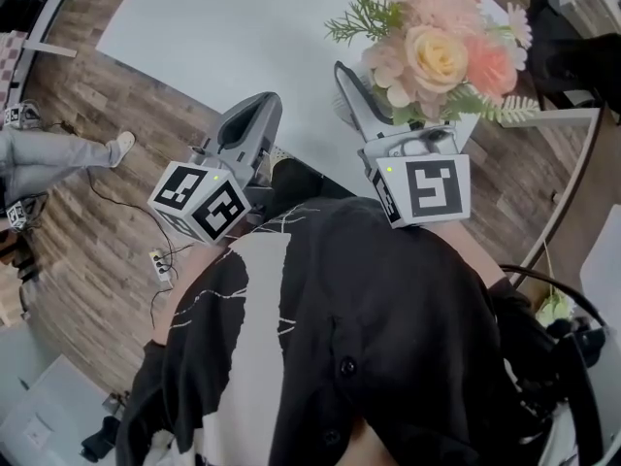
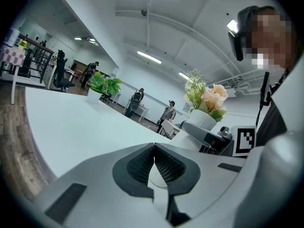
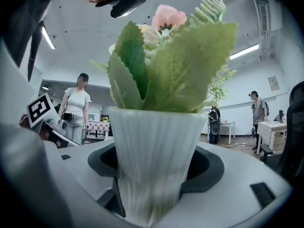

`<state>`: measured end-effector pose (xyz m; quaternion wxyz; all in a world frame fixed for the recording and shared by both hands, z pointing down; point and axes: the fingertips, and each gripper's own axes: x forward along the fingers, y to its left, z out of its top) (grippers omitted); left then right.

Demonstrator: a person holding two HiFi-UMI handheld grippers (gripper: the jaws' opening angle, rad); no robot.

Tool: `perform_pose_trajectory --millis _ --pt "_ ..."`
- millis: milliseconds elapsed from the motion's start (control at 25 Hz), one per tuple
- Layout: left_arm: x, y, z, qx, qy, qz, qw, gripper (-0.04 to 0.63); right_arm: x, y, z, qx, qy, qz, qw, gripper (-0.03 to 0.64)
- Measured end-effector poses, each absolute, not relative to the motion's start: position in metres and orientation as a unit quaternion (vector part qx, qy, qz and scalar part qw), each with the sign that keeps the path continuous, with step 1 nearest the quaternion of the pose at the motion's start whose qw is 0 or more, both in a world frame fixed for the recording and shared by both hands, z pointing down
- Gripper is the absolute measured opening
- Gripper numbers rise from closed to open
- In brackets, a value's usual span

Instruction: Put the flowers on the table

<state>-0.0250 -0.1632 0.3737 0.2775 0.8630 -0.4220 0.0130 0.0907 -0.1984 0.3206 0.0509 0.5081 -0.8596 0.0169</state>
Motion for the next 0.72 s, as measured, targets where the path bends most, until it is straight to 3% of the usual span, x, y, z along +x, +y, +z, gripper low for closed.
perform_pose_trajectory --millis 720 --pt "-0.0258 -0.1623 0.3748 0.863 -0.421 0.01 0.278 0.014 0.085 -0.2044 0.3122 0.511 -0.859 -0.01 0.036 0.348"
